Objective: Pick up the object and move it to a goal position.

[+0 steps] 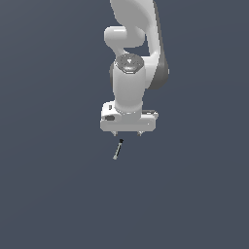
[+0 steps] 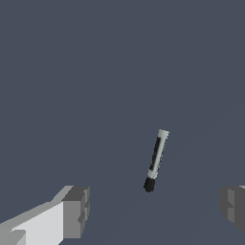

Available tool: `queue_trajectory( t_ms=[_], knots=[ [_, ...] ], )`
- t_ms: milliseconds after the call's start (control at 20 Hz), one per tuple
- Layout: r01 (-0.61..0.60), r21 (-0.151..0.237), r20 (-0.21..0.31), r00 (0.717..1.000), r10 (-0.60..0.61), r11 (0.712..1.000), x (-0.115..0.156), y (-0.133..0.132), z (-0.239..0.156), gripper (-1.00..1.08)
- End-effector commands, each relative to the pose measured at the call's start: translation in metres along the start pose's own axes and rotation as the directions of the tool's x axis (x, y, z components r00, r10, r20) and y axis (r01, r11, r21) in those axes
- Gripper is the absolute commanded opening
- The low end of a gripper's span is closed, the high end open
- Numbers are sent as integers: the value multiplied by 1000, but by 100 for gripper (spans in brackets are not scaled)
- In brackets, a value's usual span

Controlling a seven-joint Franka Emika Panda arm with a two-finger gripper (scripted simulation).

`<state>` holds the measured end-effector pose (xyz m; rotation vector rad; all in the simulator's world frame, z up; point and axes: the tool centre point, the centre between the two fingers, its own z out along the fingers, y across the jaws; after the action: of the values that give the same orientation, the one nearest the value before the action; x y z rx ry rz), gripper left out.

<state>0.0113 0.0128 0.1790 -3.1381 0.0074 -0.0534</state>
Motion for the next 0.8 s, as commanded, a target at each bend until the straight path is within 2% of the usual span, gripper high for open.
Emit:
queue_trajectory(
  t_ms=[0,450,750],
  knots=[
    [0,0,0,1000,0,1000,0,0,0,100],
    [-40,14,-36,999,40,999,9,17,-14,100],
    [-47,14,-33,998,47,999,8,17,-8,100]
  ],
)
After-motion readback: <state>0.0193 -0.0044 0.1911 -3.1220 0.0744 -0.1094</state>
